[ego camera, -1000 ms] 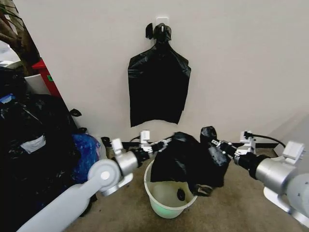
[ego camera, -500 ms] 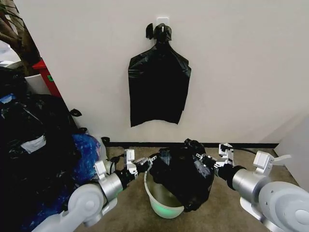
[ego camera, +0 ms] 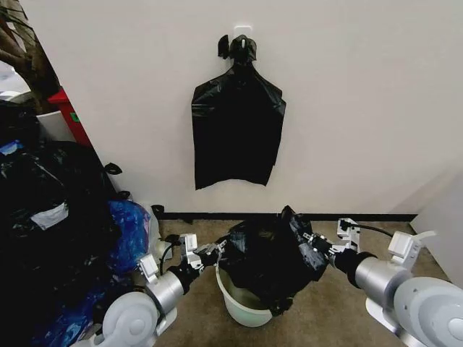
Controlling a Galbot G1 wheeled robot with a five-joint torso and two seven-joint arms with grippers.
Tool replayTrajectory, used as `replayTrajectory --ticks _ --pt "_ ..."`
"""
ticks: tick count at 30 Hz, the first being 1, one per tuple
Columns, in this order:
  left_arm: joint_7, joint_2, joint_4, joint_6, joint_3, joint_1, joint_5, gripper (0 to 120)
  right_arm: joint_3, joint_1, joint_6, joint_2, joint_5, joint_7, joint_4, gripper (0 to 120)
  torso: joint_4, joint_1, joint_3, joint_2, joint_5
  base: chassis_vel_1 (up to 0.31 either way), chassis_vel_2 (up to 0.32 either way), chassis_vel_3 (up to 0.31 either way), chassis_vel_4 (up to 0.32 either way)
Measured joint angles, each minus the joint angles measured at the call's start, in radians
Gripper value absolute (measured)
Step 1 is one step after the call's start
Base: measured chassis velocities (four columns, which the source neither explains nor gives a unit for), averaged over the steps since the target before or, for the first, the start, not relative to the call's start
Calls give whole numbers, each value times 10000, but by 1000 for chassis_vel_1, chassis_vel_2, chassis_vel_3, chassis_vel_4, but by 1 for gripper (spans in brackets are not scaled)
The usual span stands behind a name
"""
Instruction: Place the garbage bag over the trash bin.
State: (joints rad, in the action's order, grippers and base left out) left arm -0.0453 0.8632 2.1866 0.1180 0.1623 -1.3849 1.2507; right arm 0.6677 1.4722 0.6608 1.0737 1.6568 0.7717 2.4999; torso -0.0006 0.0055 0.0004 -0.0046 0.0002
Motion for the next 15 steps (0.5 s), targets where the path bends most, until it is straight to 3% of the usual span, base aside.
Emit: replayTrajectory --ticks 10,15 --pt "-330 131 1047 -156 1384 -1465 -550 0 -380 235 -475 302 -128 787 0 0 0 0 0 0 -1 0 0 0 0" --pt "-89 -246 1140 66 2092 -1767 -304 0 -525 66 -726 291 -109 1022 0 0 0 0 0 0 -1 0 0 0 0"
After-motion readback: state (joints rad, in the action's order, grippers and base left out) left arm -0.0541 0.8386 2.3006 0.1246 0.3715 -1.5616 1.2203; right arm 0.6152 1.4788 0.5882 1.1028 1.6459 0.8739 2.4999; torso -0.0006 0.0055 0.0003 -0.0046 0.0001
